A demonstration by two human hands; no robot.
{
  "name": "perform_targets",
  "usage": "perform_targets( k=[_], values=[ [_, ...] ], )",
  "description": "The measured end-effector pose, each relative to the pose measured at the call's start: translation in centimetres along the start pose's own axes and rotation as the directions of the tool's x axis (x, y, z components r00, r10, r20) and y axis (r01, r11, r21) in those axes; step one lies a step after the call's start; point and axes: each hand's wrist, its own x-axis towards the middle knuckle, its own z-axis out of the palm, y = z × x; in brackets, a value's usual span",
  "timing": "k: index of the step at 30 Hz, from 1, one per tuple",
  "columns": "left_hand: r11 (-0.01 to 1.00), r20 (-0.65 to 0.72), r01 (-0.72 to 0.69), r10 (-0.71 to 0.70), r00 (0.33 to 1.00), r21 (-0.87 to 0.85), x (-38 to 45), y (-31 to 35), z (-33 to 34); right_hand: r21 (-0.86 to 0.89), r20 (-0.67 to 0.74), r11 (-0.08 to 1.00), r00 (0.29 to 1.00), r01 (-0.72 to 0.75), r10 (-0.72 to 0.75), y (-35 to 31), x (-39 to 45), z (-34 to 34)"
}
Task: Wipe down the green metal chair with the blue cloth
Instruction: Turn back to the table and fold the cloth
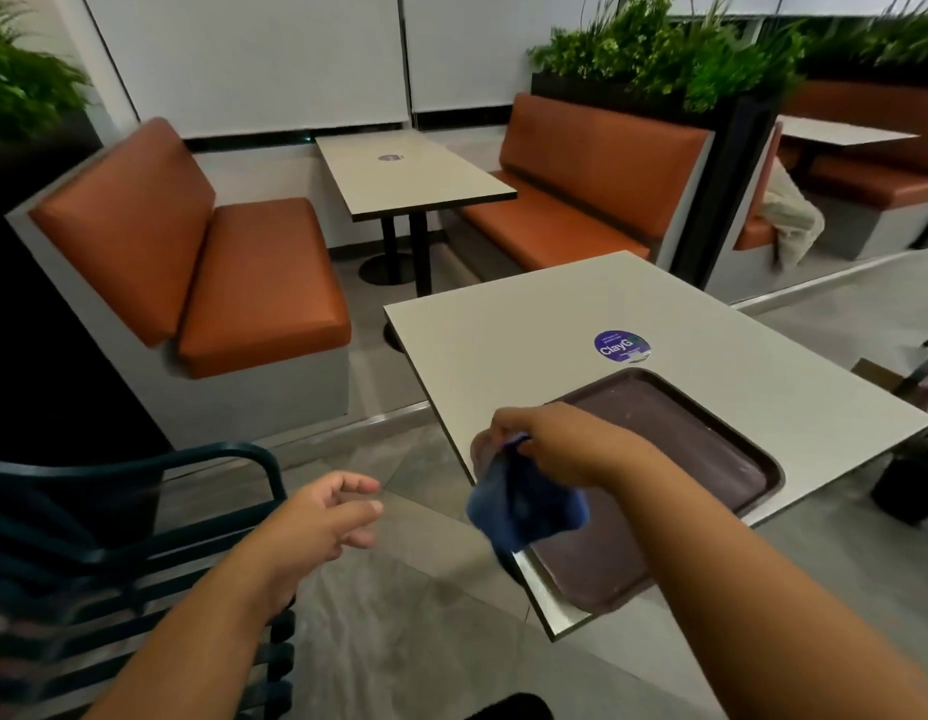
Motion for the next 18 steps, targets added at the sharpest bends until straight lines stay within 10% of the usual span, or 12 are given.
perform_targets(
  k=[7,12,18],
  values=[
    [0.998,-0.112,0.067,-0.068,0.991,-0.008,0.9,-1.8,-3.3,-0.179,-0.018,0.973,0.989,-0.148,0.147,7.2,3.7,-0.7],
    [0.995,-0.163,0.100,-0.103,0.981,-0.028,1.4,-3.2,-4.5,-0.614,-0.025,0.788,0.996,0.053,-0.086,10.9,2.7,3.4],
    [0.993,-0.175,0.105,-0.114,0.978,-0.059,2.0,-3.9,-4.8,-0.433,0.139,0.900,0.990,0.035,0.029,13.2,0.2,10.3]
  ],
)
